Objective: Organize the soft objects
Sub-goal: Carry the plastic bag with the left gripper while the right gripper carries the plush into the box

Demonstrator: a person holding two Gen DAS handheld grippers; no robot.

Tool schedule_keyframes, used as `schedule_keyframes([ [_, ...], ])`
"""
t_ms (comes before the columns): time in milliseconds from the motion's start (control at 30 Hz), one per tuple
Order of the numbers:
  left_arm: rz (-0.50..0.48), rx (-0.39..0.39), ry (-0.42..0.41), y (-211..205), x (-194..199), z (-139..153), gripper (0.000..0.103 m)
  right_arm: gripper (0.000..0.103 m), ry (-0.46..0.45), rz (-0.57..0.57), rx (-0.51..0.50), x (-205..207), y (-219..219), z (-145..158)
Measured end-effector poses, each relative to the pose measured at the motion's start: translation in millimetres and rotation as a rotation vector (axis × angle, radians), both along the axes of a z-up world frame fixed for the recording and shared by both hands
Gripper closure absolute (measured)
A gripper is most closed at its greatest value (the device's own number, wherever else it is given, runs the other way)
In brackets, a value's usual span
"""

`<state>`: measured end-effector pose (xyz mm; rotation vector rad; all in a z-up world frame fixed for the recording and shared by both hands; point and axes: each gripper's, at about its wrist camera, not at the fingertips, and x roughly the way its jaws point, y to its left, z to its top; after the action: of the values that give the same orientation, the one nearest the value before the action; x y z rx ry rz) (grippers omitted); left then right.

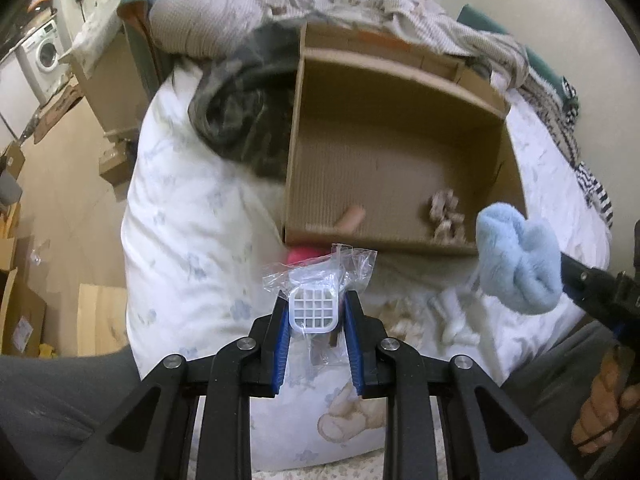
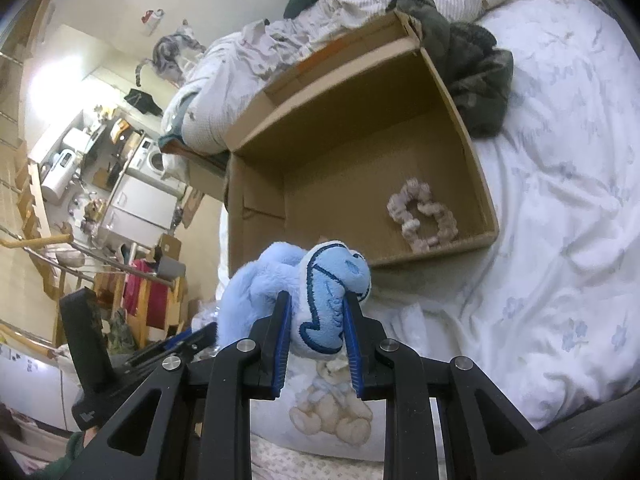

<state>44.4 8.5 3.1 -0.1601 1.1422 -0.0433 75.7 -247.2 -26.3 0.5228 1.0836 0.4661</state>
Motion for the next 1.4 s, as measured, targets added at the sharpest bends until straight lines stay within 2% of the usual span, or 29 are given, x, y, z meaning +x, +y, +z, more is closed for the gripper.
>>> schedule_keyframes([
  [367, -0.019, 0.011, -0.09, 3.1, 49.8, 38.7, 0.081, 0.077, -0.063, -0.013, 0.009, 23.6, -4.3, 27.4],
  [633, -0.04, 0.028, -0.118, -4.1, 81.5, 48.6, 0.081, 0.077, -0.095, -0.032, -0.004, 48.8, -7.3, 39.0],
  [900, -0.071, 0.039, -0.105, -16.9, 109.1, 35.2, 0.081, 0.077, -0.113, -0.046, -0.055, 71.4, -8.2, 29.7],
  [1400, -0.108, 0.058, -0.081, -40.8, 140.8, -4.9, 0.081, 0.076, -0.064, -0.034, -0.124, 90.6, 0.3, -6.9],
])
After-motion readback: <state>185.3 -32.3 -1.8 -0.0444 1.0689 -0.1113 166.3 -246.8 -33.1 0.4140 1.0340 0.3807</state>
